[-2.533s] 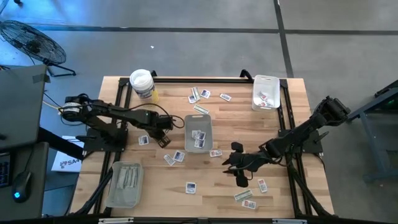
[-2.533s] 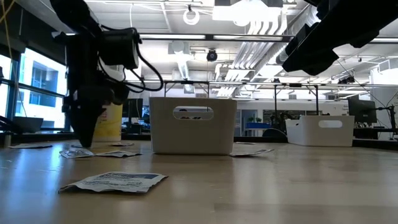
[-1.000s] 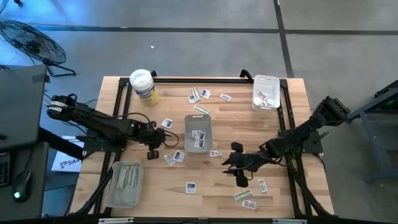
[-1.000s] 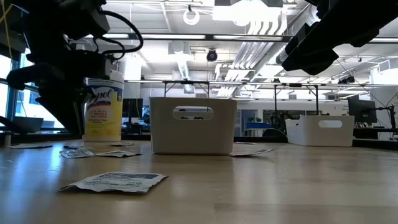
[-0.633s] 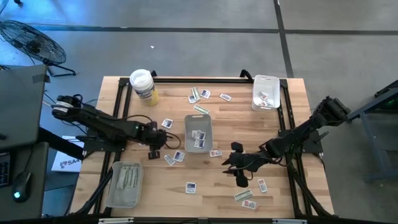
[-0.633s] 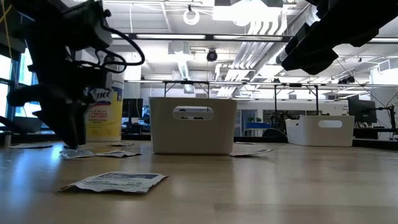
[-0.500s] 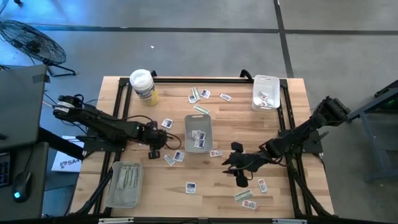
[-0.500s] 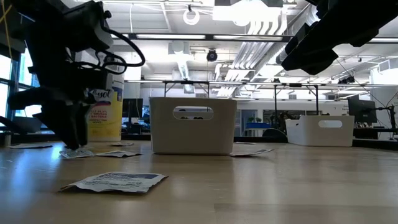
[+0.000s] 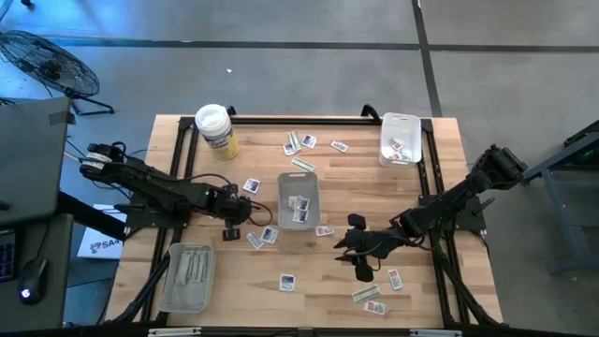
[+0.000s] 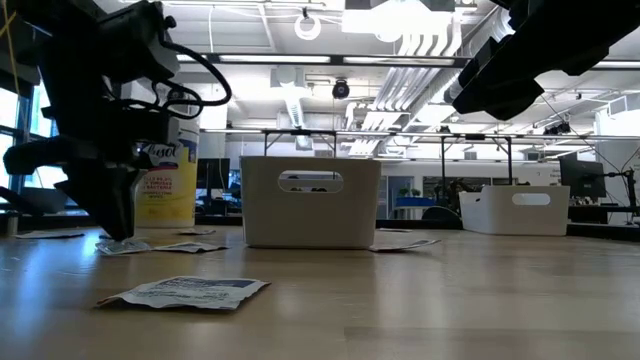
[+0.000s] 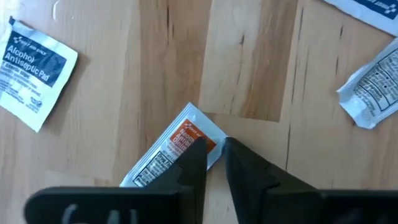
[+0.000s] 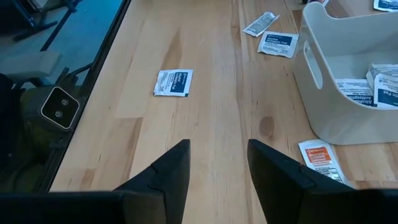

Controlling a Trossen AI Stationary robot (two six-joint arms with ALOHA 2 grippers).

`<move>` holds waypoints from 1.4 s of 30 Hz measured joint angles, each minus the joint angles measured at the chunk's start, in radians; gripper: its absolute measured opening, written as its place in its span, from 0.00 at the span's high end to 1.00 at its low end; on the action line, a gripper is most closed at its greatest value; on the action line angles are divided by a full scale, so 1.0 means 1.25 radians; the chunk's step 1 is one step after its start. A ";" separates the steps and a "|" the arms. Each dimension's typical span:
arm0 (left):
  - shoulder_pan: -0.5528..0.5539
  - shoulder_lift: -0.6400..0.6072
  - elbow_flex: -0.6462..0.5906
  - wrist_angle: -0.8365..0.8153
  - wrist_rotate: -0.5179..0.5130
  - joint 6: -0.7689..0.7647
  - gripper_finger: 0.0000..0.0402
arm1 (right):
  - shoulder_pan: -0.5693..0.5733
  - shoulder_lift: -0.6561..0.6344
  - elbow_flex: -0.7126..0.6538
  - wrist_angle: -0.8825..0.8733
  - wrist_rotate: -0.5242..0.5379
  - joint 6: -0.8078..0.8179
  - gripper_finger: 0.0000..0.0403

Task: Pick & Place First Aid Supplies
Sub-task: Put the orange pad into the white bin

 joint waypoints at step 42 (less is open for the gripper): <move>-0.114 -0.072 0.135 -0.079 0.014 -0.076 1.00 | 0.000 -0.001 0.000 0.060 0.031 -0.079 0.62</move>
